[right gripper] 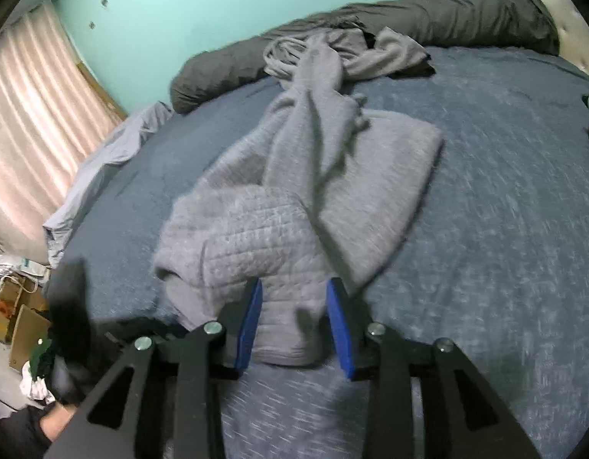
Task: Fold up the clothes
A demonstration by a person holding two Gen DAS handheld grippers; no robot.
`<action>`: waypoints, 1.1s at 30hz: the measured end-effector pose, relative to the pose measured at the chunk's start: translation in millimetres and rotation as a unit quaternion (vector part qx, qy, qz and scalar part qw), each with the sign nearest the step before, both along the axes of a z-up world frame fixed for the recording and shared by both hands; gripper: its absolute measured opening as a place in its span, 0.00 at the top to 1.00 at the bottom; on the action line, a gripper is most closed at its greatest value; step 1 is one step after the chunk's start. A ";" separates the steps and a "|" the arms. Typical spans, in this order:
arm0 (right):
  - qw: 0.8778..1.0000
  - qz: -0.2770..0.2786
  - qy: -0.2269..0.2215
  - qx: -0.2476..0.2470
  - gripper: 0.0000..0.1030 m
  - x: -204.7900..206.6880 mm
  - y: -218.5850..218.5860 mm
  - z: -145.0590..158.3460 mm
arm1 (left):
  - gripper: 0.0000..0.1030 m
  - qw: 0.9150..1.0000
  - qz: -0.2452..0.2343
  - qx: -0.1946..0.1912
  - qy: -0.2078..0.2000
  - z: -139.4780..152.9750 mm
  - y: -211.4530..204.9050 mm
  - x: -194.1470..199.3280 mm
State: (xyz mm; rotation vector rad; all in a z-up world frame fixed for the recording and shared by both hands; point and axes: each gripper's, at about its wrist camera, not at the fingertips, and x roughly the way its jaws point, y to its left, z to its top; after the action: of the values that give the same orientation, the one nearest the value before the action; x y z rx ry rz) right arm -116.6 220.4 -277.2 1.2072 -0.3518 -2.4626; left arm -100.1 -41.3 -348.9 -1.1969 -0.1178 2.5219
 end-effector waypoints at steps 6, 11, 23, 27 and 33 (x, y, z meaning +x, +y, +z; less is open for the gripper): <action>0.999 0.024 -0.030 0.013 0.57 15.0 -15.7 -20.2 | 0.93 1.000 0.015 0.022 0.016 22.4 -24.0 -4.8; 0.997 0.062 -0.042 0.031 0.45 24.0 -46.4 -31.8 | 0.93 0.999 0.012 0.030 0.019 30.9 -19.5 -0.8; 0.999 0.021 0.001 0.035 0.91 13.7 -76.6 -23.8 | 0.94 0.999 -0.008 0.022 0.038 59.4 -23.7 14.6; 0.997 0.011 0.061 0.044 0.95 20.0 -73.8 27.5 | 0.95 0.998 -0.015 0.013 0.057 90.8 -24.8 22.7; 0.987 0.029 0.148 0.046 0.96 40.1 -71.9 133.7 | 1.00 0.994 -0.025 0.015 0.109 175.6 -27.4 48.5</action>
State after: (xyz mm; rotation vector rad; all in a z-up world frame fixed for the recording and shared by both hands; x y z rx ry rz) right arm -76.5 148.5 -143.5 0.8508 -0.1187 -2.5806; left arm -51.6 -68.7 -173.2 -0.8940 -0.0704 2.5783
